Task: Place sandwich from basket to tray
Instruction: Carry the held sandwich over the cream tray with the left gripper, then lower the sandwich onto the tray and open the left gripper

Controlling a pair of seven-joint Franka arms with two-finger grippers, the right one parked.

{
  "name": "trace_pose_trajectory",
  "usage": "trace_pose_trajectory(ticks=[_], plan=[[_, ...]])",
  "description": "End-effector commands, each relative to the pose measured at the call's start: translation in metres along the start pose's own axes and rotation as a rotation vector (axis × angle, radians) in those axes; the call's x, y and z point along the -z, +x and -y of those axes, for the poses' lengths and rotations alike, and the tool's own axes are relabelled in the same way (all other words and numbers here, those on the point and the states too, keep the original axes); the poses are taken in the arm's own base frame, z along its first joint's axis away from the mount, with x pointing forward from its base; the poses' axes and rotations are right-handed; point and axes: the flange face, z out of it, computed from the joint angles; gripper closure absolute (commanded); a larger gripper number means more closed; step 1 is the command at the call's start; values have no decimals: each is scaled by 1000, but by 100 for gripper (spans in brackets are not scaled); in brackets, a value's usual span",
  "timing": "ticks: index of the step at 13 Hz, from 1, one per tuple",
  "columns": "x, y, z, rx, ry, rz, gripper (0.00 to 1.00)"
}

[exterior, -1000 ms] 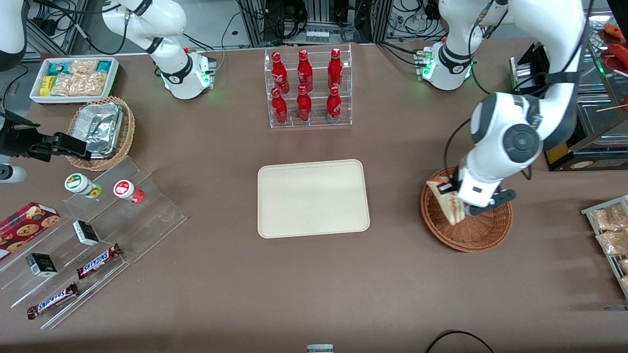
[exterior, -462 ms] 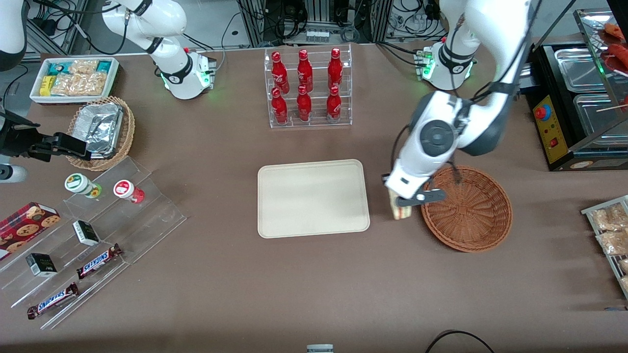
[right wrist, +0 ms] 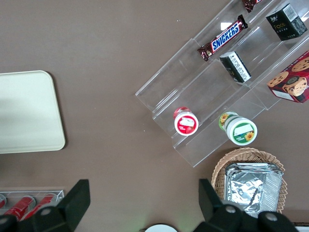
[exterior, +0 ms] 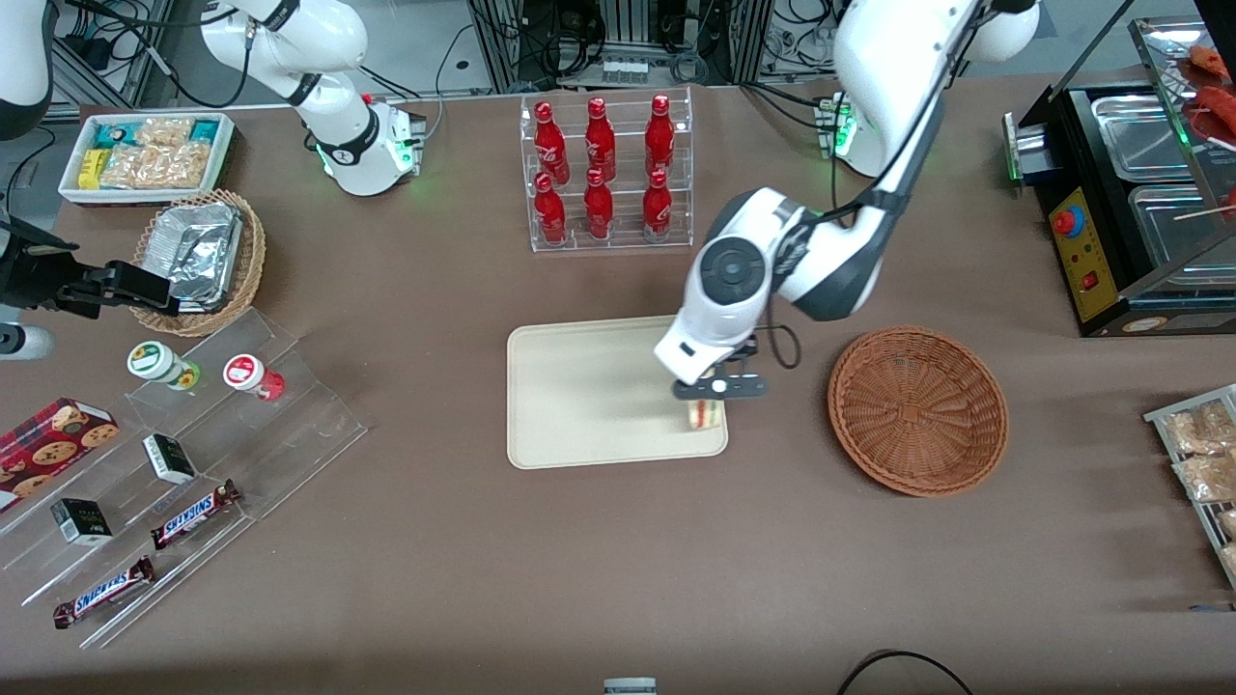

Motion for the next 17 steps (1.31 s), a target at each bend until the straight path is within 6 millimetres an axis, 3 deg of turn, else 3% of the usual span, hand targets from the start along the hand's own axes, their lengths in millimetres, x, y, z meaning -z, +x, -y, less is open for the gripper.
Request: trace_pose_trajectory(ticks=[1,7,11,17], plan=[[-4,8,-44,21,17,-2,100],[-28,30,-84,126,-17,2,100],[-47,21,-111,117,-36,42,100],[-62,19,-114,161,-30,56,100]])
